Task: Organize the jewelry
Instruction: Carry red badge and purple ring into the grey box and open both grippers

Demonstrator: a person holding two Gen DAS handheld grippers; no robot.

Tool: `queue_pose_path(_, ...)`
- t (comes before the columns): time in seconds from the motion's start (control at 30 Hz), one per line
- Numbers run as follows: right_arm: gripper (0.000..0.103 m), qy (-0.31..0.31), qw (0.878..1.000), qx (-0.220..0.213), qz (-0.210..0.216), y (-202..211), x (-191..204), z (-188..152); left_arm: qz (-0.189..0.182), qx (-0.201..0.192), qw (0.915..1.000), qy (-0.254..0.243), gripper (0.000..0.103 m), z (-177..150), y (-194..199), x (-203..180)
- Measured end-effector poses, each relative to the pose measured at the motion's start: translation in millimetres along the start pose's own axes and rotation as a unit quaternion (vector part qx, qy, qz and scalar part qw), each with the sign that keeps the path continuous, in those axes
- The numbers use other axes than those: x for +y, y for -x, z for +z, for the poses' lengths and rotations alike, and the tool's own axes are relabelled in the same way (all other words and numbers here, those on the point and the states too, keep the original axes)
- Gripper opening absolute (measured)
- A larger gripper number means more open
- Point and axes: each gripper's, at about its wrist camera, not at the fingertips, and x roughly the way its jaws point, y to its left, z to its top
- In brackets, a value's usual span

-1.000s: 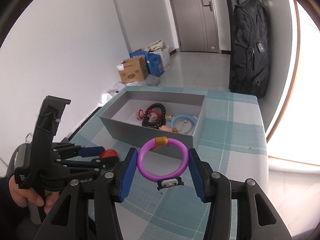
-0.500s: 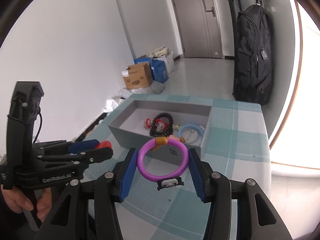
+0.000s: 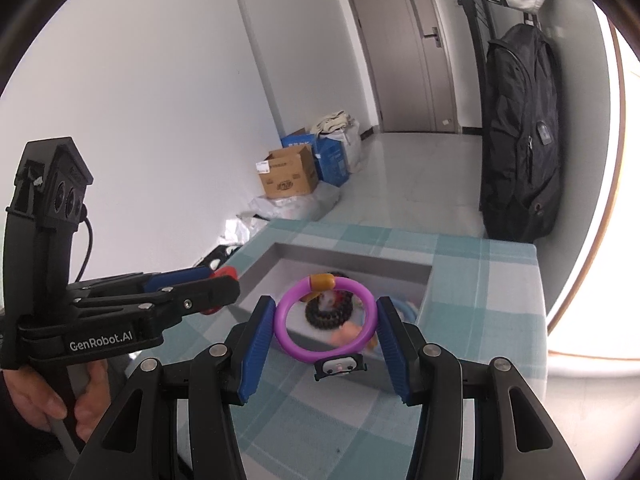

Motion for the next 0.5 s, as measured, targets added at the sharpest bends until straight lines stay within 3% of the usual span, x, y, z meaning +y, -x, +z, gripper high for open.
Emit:
queue_pose_path(0.23, 0.05, -0.017, 1.0, 0.0, 0.013, -19, -12, 22, -0.025, -0.003, 0.9995, 0.017, 0.037, 20, -18, 6)
queue_pose_path(0.5, 0.05, -0.029, 0.999, 0.022, 0.01, -41, -25, 28, -0.059, 0.026, 0.9976, 0.025, 0.037, 28, -46, 11)
